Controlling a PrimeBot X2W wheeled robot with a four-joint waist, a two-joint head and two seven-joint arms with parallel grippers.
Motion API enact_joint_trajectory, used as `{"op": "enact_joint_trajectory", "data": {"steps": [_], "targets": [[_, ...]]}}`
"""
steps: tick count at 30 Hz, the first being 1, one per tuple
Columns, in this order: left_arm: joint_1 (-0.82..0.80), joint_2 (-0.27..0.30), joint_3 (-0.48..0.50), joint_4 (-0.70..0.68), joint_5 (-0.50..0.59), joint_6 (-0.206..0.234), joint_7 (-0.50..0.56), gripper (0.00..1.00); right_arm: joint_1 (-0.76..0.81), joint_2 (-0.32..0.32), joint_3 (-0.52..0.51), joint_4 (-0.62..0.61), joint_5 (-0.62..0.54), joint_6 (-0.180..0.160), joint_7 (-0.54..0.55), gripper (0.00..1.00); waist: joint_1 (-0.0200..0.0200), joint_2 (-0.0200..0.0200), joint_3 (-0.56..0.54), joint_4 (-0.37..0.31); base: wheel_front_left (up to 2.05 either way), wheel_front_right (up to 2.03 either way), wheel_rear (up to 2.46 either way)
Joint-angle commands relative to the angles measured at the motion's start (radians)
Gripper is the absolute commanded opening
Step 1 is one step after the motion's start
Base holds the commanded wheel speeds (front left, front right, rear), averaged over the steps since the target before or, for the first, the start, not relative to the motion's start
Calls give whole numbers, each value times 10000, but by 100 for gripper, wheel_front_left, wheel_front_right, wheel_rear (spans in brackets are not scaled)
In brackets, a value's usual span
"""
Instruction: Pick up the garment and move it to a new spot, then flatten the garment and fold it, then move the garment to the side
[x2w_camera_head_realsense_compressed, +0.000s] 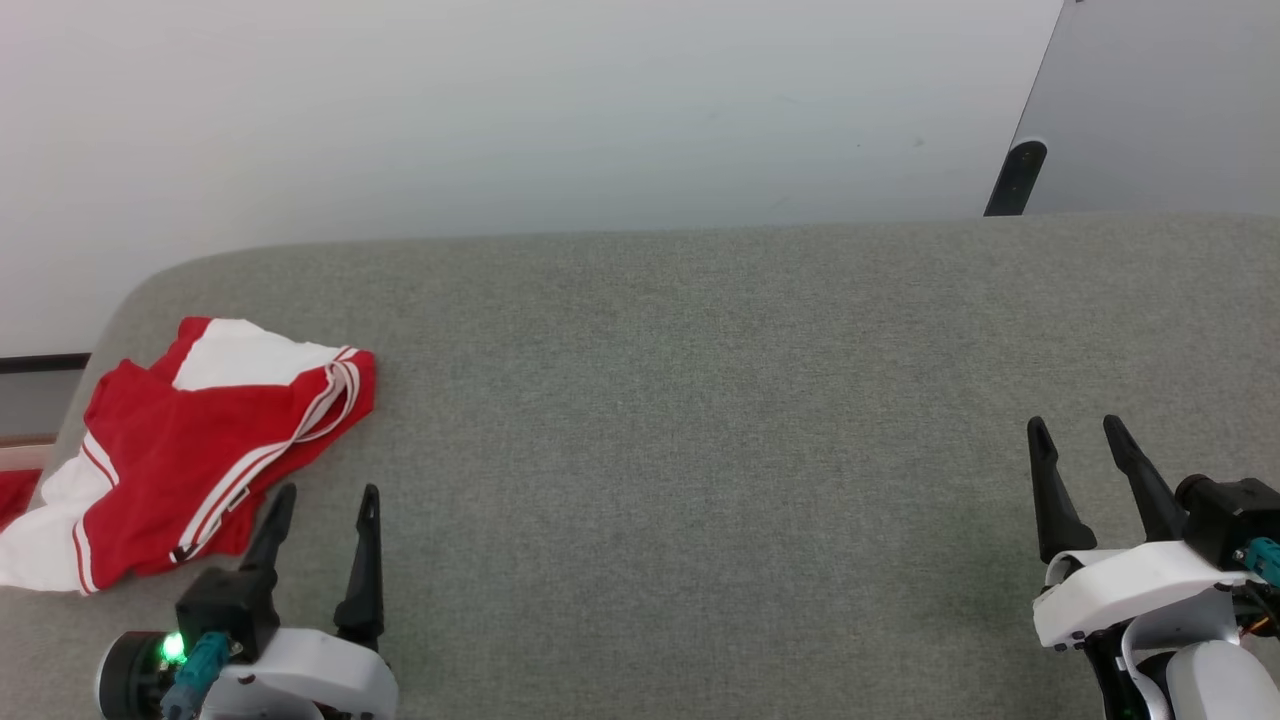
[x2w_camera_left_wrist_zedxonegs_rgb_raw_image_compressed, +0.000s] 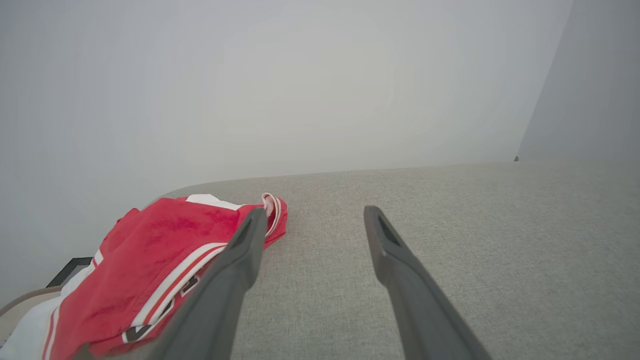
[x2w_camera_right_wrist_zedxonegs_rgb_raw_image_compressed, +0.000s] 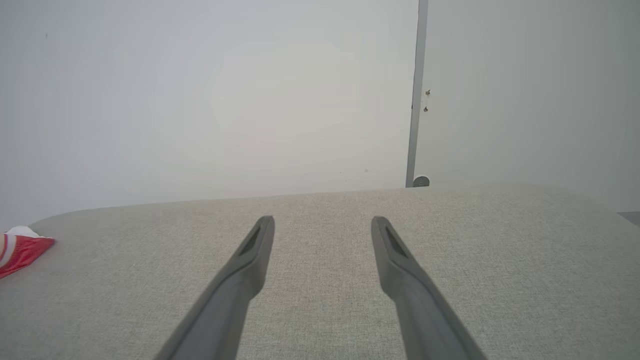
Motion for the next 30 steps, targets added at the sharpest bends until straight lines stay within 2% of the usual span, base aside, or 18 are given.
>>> {"op": "enact_joint_trajectory", "data": {"steps": [1,7,24,30], "targets": [[-4,44,-2,-83,182,42,-90,100,-9,10,-23,-98,-232,-8,-107,100,0,0,10,-8,0,0,0],[42,-135,212,-121,32,-121,-210,100,85,70,-117,-112,-502,-9,-218,100,0,0,24,-50,0,0,0],[-1,-214,533,154,740,-525,-506,100,273,338,-525,-30,-829,-10,-600,100,0,0,54,-111,0,0,0],[-14,-286,649,294,677,-608,-514,100,288,407,-500,-22,-502,-10,-611,100,0,0,10,-106,0,0,0]]}}
